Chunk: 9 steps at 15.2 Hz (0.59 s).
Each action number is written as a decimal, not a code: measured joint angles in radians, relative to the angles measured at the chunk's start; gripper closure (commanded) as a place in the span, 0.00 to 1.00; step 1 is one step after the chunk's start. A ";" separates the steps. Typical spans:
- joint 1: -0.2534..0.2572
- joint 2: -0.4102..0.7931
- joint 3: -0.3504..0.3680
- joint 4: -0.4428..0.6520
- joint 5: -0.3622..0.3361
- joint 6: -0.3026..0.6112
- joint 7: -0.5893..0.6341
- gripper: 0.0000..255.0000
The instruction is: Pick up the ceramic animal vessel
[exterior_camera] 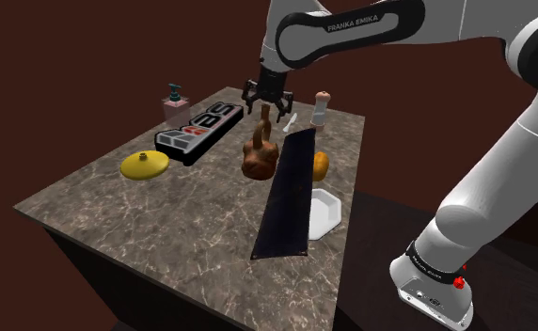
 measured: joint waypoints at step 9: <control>0.001 0.051 0.005 -0.047 -0.030 0.100 0.057 1.00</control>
